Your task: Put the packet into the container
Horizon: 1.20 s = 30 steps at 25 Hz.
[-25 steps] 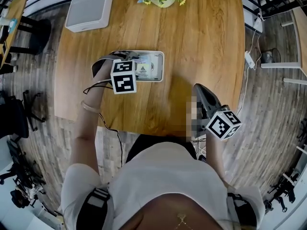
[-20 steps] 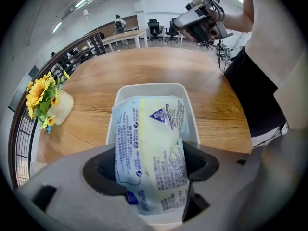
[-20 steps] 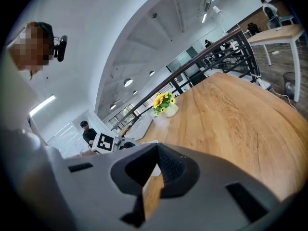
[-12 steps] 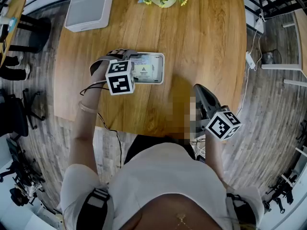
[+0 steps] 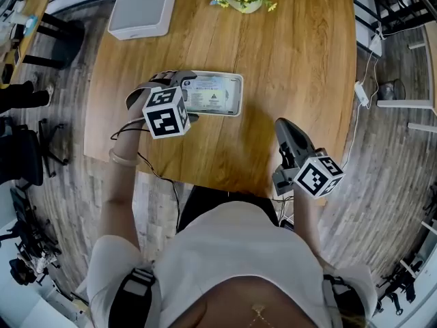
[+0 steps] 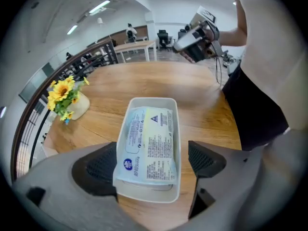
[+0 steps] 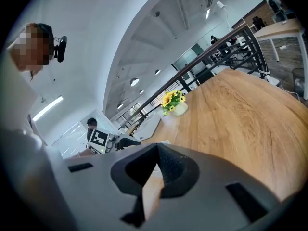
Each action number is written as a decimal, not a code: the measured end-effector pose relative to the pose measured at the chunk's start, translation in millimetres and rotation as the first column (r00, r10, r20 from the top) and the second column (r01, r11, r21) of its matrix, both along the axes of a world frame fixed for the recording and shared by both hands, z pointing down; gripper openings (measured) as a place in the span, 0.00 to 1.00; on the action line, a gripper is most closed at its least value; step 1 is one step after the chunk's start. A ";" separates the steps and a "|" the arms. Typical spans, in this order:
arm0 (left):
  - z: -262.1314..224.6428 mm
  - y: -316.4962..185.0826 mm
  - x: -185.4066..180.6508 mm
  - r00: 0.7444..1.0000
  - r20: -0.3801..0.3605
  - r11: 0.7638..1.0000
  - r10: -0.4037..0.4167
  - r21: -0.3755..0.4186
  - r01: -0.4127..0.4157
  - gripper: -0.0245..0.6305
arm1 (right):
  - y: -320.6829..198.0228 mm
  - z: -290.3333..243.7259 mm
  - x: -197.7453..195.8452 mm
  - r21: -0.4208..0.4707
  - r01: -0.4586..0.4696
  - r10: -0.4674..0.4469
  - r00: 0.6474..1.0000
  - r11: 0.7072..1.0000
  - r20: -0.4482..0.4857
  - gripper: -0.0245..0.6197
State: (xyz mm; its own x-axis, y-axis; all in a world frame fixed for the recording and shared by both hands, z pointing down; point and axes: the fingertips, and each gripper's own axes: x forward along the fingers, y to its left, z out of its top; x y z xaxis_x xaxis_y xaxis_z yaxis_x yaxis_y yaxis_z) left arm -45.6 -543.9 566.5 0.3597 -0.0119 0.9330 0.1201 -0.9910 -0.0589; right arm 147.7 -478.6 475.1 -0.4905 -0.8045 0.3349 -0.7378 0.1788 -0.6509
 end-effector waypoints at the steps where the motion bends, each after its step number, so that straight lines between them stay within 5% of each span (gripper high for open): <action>1: -8.8 -4.1 0.2 0.998 -0.049 0.999 -0.050 0.017 0.051 0.73 | 0.7 -3.2 -2.1 0.008 0.002 -0.002 1.000 1.000 -0.001 0.05; 4: -45.2 -20.0 0.3 0.942 -0.243 0.966 -0.230 0.058 0.251 0.72 | 1.3 -16.6 -8.4 0.043 0.007 -0.006 1.000 0.999 -0.008 0.05; 9: -113.4 -22.6 -1.5 0.731 -0.562 0.882 -0.386 0.008 0.472 0.66 | -10.2 -51.0 -32.0 0.152 0.049 -0.045 0.999 0.987 -0.029 0.05; 13: -140.7 -5.4 -12.9 0.609 -0.682 0.816 -0.404 0.032 0.577 0.41 | -10.3 -78.5 -60.3 0.224 0.103 -0.094 0.994 0.969 -0.049 0.05; 17: -170.1 14.7 -26.5 0.428 -0.787 0.729 -0.445 -0.040 0.683 0.18 | -7.1 -94.8 -88.1 0.264 0.137 -0.127 0.990 0.955 -0.054 0.05; 19: -181.9 27.9 -31.5 0.361 -0.815 0.695 -0.453 -0.069 0.715 0.16 | -3.4 -101.6 -102.9 0.279 0.155 -0.144 0.988 0.948 -0.060 0.05; 24: -209.2 55.8 -39.6 0.237 -0.864 0.624 -0.444 -0.108 0.774 0.05 | 5.1 -114.2 -133.3 0.321 0.190 -0.173 0.982 0.928 -0.082 0.05; 30: -219.5 82.7 -39.1 0.173 -0.883 0.592 -0.436 -0.137 0.794 0.05 | 14.7 -121.9 -148.6 0.371 0.138 -0.099 0.988 0.918 -0.121 0.05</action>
